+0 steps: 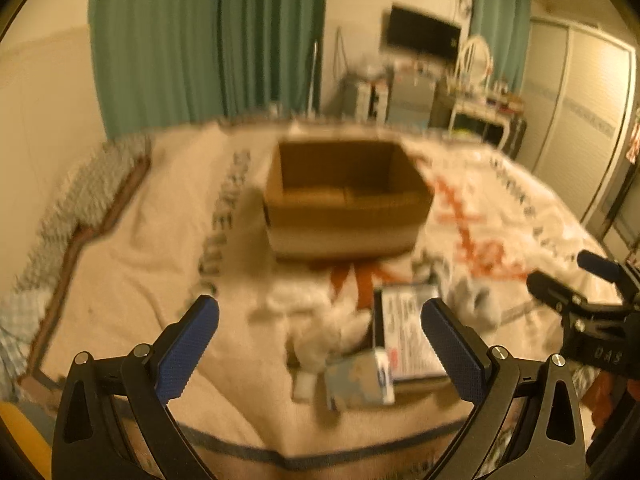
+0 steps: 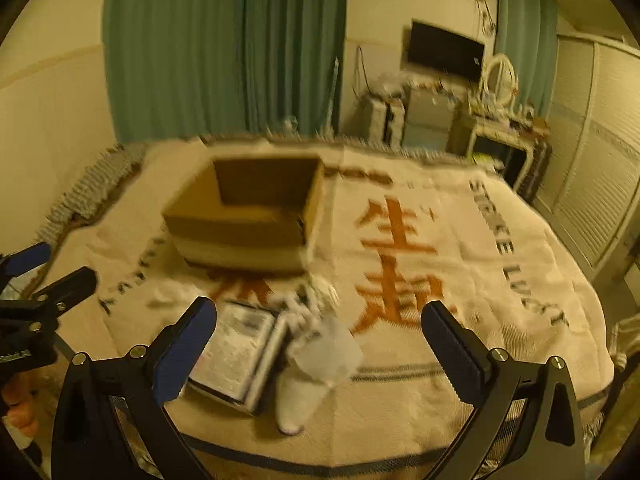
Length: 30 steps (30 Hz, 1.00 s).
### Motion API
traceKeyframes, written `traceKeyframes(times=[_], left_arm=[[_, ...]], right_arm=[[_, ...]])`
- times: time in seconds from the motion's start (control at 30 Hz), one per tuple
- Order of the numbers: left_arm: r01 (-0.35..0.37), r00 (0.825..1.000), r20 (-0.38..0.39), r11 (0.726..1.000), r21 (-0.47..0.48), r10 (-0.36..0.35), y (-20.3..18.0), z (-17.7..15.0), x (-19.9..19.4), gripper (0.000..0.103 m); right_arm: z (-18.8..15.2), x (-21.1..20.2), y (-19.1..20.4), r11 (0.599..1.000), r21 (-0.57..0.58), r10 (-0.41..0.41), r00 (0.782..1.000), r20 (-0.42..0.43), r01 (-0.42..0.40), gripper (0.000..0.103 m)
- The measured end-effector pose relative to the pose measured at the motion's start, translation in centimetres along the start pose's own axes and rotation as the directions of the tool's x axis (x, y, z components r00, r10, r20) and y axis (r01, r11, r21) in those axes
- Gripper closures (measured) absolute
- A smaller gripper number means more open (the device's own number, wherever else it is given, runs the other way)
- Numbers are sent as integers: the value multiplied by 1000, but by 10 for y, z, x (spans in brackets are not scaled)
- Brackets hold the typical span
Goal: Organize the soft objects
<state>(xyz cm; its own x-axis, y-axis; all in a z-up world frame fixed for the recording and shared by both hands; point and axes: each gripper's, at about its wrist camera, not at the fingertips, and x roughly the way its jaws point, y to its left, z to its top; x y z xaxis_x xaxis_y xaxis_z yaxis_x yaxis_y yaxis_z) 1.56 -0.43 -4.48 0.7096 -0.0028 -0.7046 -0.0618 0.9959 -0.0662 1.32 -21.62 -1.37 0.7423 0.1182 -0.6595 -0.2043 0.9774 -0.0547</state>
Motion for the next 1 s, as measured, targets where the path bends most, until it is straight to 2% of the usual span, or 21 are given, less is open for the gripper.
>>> traceKeyframes(times=[0.07,0.23,0.33,0.47,0.57,0.6,0.7,0.77,0.83,0.93,1.0], left_arm=[[7,998,-64,1000,-10,-7,-3,-9,15,1],[39,975,-215,998,-41,-47,-14,-38,46,2],[61,965,-253,998,-30,-67,-22,-48,50,2],[77,960,-271,997,10,-72,-31,-54,53,2],[75,951,-302,997,20,-66,-31,-61,60,3],[73,948,-311,997,25,-61,-31,-63,63,9],[49,941,-336,998,38,-34,-29,-65,73,13],[38,940,-342,999,40,-22,-27,-65,76,19],[46,940,-340,998,48,-27,-26,-63,78,23],[59,950,-311,996,64,-36,-24,-60,75,38],[103,946,-315,993,56,-80,-23,-59,76,58]], right_arm=[[-7,20,-6,1000,9,-1,997,-78,2,5],[-27,59,-14,999,52,21,976,-218,-10,7],[-38,81,-15,996,82,48,960,-277,-26,10],[-42,98,-10,996,85,60,949,-309,-36,13],[-41,112,-5,997,76,57,941,-334,-34,21],[-40,114,-3,996,76,59,938,-340,-35,26],[-41,122,0,998,67,42,936,-350,-20,28],[-40,124,2,998,57,31,936,-351,-12,33],[-39,125,1,999,52,16,936,-350,2,41],[-37,125,-4,997,71,18,937,-348,8,46],[-36,125,-5,997,78,18,937,-348,9,50]])
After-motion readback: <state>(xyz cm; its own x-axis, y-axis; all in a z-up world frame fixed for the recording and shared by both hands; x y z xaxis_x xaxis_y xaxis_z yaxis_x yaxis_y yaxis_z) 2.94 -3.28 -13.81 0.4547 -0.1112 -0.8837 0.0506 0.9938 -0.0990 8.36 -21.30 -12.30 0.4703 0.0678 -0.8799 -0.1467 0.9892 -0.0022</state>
